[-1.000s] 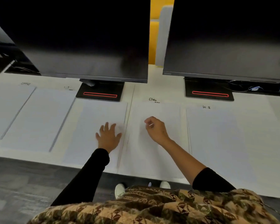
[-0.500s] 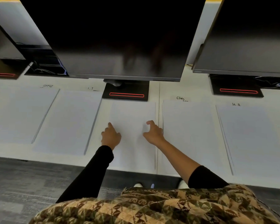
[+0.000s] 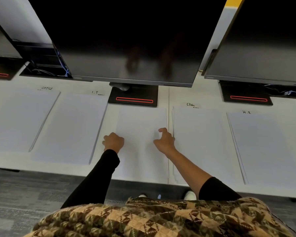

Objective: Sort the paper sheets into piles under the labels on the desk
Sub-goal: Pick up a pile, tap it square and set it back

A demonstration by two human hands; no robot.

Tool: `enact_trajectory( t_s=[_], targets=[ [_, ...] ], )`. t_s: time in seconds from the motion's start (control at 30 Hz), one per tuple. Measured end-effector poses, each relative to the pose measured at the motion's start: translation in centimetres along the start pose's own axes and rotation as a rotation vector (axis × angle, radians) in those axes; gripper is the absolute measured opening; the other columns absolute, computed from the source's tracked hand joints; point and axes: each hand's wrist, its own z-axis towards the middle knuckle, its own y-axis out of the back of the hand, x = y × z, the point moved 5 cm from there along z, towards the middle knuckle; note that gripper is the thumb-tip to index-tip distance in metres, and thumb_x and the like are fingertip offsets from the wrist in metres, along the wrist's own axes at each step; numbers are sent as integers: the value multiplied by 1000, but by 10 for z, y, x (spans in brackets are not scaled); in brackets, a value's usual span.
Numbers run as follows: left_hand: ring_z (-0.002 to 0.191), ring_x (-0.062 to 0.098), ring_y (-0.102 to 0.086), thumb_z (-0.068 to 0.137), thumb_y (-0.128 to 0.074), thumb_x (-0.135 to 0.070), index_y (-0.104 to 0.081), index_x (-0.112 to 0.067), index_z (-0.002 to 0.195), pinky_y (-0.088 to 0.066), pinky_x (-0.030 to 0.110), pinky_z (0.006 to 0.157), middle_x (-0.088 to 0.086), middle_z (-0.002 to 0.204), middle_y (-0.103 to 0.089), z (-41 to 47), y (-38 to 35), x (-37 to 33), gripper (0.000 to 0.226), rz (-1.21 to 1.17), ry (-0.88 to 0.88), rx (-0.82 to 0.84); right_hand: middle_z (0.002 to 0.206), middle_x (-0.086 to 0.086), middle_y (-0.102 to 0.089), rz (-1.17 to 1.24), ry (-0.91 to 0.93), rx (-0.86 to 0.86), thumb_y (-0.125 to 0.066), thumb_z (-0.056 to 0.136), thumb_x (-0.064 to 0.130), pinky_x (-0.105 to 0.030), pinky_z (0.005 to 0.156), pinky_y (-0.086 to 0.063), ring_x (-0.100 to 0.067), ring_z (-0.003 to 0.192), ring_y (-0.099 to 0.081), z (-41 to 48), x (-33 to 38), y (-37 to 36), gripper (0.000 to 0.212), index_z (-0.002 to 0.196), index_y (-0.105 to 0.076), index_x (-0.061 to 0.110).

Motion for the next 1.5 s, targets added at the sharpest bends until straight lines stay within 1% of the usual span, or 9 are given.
enact_trajectory(
  t_s=[0.13, 0.4, 0.6, 0.83, 0.93, 1.13, 1.23, 1.4, 1.5],
  targets=[
    [111, 40, -52, 86, -38, -1, -55, 7, 109, -46, 47, 93, 23, 120, -53, 1, 1, -2, 29, -38, -74, -19, 134, -12, -42, -1, 2, -9, -50, 88, 5, -29, 88, -38, -29, 130, -29, 0, 0, -1, 52, 135, -35, 16],
    [103, 32, -53, 88, -37, 9, -44, 3, 126, -44, 33, 80, 19, 120, -53, -10, 8, -6, 39, -295, -161, -69, 137, -12, -39, 37, 4, 0, -51, 86, 1, -32, 96, -39, -28, 132, -28, 1, 0, 1, 58, 138, -31, 16],
    [68, 19, -49, 86, -37, 10, -45, -15, 82, -41, 14, 46, 8, 88, -52, -21, 47, -22, 27, -701, -292, -86, 143, -9, -38, 341, 38, -112, -72, 78, 17, -38, 110, -34, -27, 133, -37, 7, 9, 26, 98, 149, -5, 16],
    [72, 10, -57, 88, -42, 10, -44, -24, 85, -47, 17, 65, 0, 82, -62, -61, 117, -59, 34, -1051, -632, -156, 98, -4, -60, 514, 367, -258, -63, 85, 9, -15, 66, -47, -15, 83, -58, -8, 77, 80, 28, 111, -57, 4],
    [77, 10, -59, 90, -47, 5, -46, -22, 90, -49, 16, 69, 2, 88, -62, -62, 113, -62, 27, -1052, -651, -174, 94, -2, -58, 499, 440, -311, -59, 89, 11, -1, 55, -43, -1, 72, -51, -18, 82, 89, 23, 109, -57, 1],
    [82, 20, -53, 91, -48, -6, -55, -8, 95, -41, 30, 74, 7, 91, -58, -53, 67, -63, 8, -828, -464, -215, 118, -11, -61, 450, 286, -189, -53, 92, 10, -21, 81, -42, -18, 102, -56, -14, 35, 77, 30, 122, -56, 2],
    [66, 12, -44, 91, -50, -8, -48, -22, 73, -37, 25, 64, 2, 74, -51, -72, 69, -96, 22, -791, -554, -258, 105, -6, -61, 555, 287, -270, -52, 92, 9, -22, 75, -43, -17, 94, -55, -11, 30, 112, 24, 114, -58, 3],
    [78, 18, -49, 93, -53, -13, -52, -11, 91, -43, 25, 68, 10, 87, -55, -116, 18, -169, 3, -718, -679, -182, 95, -4, -57, 634, 259, -466, -46, 92, 10, -23, 71, -43, -15, 83, -52, 2, -17, 201, 17, 104, -57, 6],
    [76, 17, -47, 96, -48, -18, -52, -8, 88, -41, 26, 69, 5, 80, -52, -142, -39, -201, 13, -716, -687, -83, 74, 5, -48, 628, 182, -545, -43, 91, 7, -16, 57, -36, -9, 66, -43, 9, -68, 251, 21, 74, -48, 18]
  ],
)
